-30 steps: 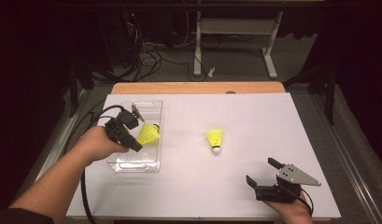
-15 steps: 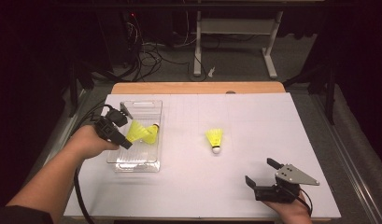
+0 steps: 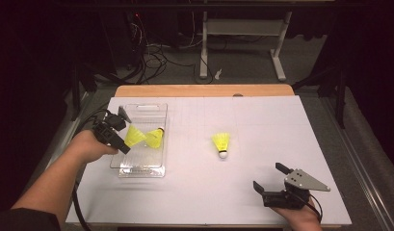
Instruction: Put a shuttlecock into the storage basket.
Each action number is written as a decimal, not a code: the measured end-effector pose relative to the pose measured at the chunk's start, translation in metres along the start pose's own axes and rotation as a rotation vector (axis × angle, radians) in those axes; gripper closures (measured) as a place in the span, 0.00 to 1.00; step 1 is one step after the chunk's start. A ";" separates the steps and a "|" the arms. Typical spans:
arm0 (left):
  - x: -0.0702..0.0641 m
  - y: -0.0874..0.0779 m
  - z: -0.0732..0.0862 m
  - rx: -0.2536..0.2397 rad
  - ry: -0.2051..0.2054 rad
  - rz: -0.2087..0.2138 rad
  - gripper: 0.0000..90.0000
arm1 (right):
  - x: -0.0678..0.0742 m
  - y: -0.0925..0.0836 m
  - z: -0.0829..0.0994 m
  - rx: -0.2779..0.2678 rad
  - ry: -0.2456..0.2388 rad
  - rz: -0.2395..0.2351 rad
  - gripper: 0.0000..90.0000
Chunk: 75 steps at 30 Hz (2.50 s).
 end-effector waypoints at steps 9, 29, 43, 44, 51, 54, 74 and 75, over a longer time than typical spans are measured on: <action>-0.005 0.000 -0.008 -0.003 0.002 -0.012 0.71 | 0.001 0.000 0.000 0.000 0.002 -0.007 0.01; 0.006 0.020 -0.027 0.018 -0.065 0.005 0.71 | 0.001 0.000 -0.001 -0.007 -0.002 -0.015 0.01; 0.011 0.032 -0.032 0.019 -0.097 0.011 0.71 | 0.003 0.000 -0.002 -0.008 -0.003 -0.021 0.01; 0.011 0.030 -0.031 0.015 -0.098 0.013 0.71 | 0.003 0.000 -0.002 -0.007 -0.003 -0.022 0.01; 0.015 0.017 -0.027 -0.026 -0.130 0.033 0.71 | 0.005 0.001 -0.003 -0.006 -0.010 -0.027 0.01; 0.017 0.016 -0.026 -0.026 -0.138 0.031 0.71 | 0.005 0.001 -0.003 -0.006 -0.011 -0.026 0.01; 0.018 0.034 -0.033 0.028 -0.145 0.003 0.71 | 0.005 0.002 -0.002 -0.004 -0.011 -0.032 0.02; 0.018 0.034 -0.033 0.028 -0.148 0.005 0.71 | 0.005 0.002 -0.002 -0.003 -0.010 -0.032 0.02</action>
Point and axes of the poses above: each handheld gripper's, and its own axes: y roughly forward along the jaws, z roughly out of its underside, x roughly to its left, the point moved 4 cm from there along y, roughly forward along the jaws, and after that the axes turned 13 degrees about -y, right-handed, at the moved point
